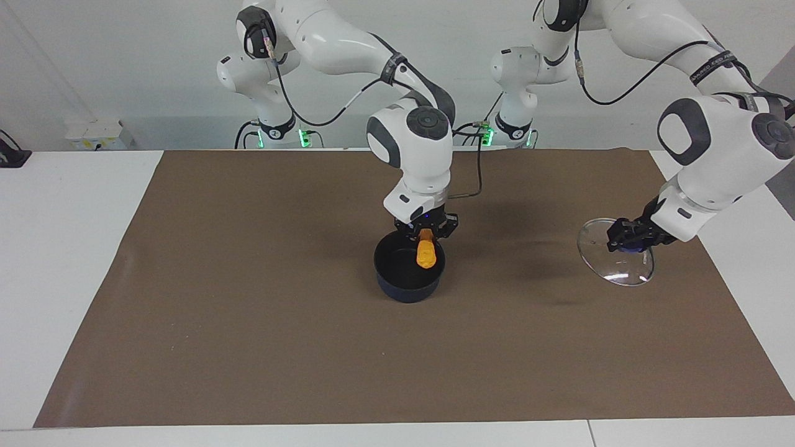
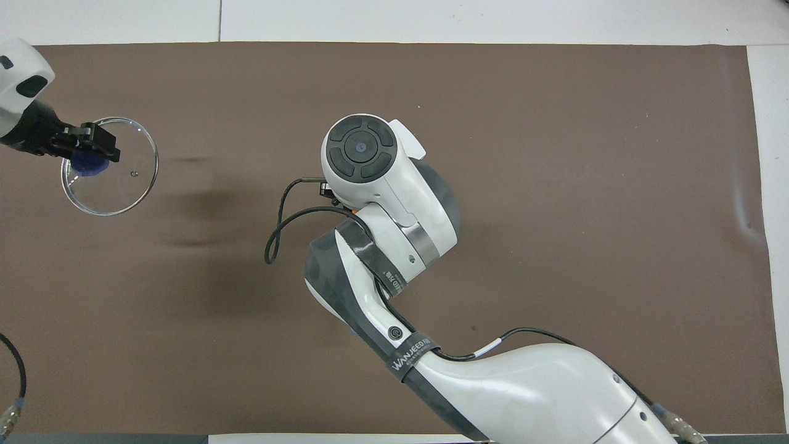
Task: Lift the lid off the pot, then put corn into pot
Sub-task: 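Lift the lid off with the left gripper while the right gripper lifts the corn, then set the lid down with the left gripper while the right gripper lowers corn into pot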
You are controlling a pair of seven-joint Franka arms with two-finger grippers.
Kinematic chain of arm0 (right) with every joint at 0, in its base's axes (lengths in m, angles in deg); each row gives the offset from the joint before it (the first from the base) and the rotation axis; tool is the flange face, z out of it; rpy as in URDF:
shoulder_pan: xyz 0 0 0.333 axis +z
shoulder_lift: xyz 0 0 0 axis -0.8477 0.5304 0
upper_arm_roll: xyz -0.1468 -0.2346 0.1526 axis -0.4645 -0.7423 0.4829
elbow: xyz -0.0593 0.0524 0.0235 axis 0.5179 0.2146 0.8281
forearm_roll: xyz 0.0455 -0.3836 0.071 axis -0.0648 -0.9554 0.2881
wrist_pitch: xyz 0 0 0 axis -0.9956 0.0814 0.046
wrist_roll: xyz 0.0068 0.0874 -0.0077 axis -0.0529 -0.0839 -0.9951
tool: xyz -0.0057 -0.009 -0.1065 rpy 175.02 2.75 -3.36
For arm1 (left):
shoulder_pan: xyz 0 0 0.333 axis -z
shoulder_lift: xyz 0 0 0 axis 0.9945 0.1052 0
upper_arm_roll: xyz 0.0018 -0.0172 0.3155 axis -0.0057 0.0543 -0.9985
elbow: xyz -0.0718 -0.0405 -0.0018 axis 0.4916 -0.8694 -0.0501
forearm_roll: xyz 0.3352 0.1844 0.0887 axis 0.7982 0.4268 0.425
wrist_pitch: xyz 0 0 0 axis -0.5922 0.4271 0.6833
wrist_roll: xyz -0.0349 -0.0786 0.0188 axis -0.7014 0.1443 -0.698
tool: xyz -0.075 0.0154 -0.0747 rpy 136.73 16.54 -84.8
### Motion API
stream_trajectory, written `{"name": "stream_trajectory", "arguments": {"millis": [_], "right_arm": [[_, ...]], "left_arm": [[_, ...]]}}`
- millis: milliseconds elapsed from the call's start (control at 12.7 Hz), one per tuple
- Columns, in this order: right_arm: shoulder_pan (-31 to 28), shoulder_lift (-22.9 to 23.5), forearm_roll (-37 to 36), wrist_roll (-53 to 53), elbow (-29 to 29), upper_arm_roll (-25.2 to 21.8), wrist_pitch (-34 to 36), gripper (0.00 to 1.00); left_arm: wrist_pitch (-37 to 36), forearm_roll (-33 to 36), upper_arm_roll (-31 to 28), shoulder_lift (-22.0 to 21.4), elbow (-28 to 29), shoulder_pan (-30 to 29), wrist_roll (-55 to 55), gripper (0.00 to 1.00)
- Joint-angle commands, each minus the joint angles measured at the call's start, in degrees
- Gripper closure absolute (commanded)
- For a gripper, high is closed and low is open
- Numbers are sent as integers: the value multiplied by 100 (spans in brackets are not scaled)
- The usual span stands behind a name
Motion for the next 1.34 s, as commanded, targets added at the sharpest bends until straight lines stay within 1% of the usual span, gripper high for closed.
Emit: {"name": "stream_trajectory", "arguments": {"millis": [0,79,236,472,551,630,787,866,945,1024,1102,1181,1260], "right_arm": [[-129,-203,-13,8,-529,4,-382,100],[-121,-212,-13,8,-652,4,-504,100],[-138,-265,-22,8,-689,-40,-305,100],[-226,-282,13,8,-776,-32,-364,95],[-235,-282,13,8,-803,-32,-417,82],[-209,-291,-4,-1,-838,-32,-487,1],[-235,-291,-74,-10,-707,-49,-295,0],[-244,-300,-92,-1,-576,-58,-138,0],[-244,-309,-171,-10,-452,-84,3,0],[-253,-378,-346,-10,-408,-84,48,0],[-322,-544,-417,-45,-416,-93,109,0],[-480,-685,-435,-106,-425,-93,319,0],[-699,-939,-418,-359,-486,-84,530,0]], "left_arm": [[1321,120,33,-513,1531,-106,385,96],[1526,120,33,-452,1630,-142,499,97],[1790,120,33,-347,1780,-90,501,98],[2002,129,33,-223,1929,-46,492,98],[2020,129,33,-214,1938,-46,501,97],[2037,129,33,-214,1991,-46,509,95],[2090,129,33,-223,2026,-46,518,80],[2090,129,42,-223,2026,-46,518,56],[2090,129,42,-223,2026,-46,527,14],[2090,129,42,-223,2009,-46,527,0],[2082,129,42,-223,1974,-37,527,0],[2064,129,42,-223,1939,-37,527,0],[1986,129,42,-240,1808,-37,518,0]]}}
